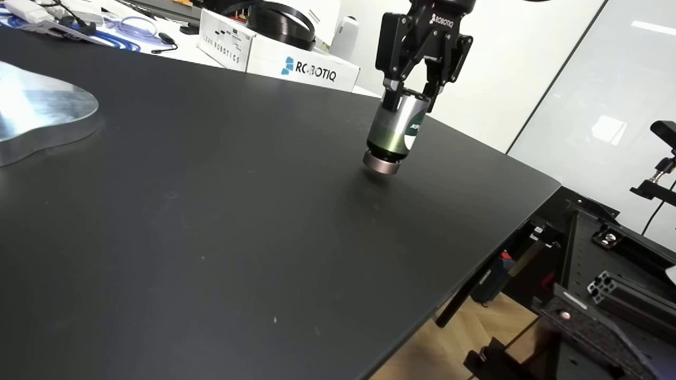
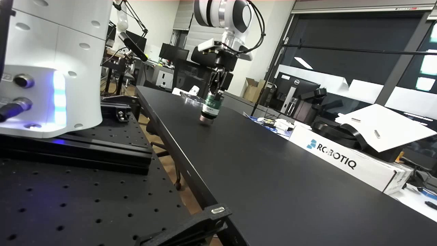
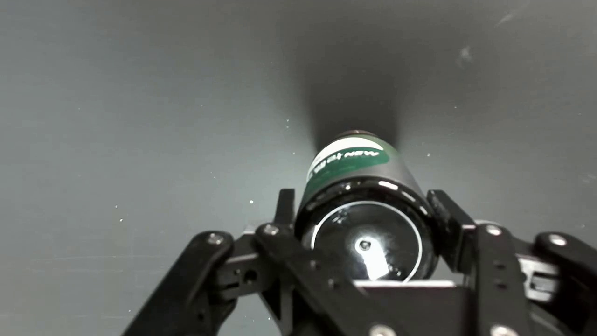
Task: Move the bottle forward then to the left then twist it ninety degrees.
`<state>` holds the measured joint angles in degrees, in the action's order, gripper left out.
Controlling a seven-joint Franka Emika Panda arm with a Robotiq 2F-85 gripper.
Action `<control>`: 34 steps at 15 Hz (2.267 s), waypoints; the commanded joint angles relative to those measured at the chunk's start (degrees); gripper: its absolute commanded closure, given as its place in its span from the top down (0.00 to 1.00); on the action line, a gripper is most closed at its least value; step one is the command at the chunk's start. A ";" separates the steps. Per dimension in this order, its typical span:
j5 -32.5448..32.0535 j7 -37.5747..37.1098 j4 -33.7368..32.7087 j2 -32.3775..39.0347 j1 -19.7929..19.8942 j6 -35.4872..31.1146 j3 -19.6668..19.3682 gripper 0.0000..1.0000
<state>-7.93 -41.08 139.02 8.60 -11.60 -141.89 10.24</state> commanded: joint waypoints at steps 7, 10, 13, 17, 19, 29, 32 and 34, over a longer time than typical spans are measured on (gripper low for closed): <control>1.09 0.68 -1.63 -0.20 -1.11 3.48 -1.28 1.00; 3.70 2.42 -2.38 -3.77 -0.52 6.52 -0.92 1.00; 5.60 3.98 -2.66 -9.43 0.03 9.10 -0.77 1.00; 6.95 5.34 -3.52 -16.04 1.02 11.89 -0.48 1.00; 7.33 5.40 -3.92 -17.57 1.62 12.38 -0.29 1.00; 6.64 2.62 -0.47 -12.06 2.87 5.85 0.08 1.00; 4.88 -4.61 1.90 -10.35 2.83 -0.27 -0.04 1.00; 4.29 -9.27 3.71 -9.37 2.64 -3.81 -0.27 1.00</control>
<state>-2.30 -43.12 140.47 -1.26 -9.20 -141.75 9.89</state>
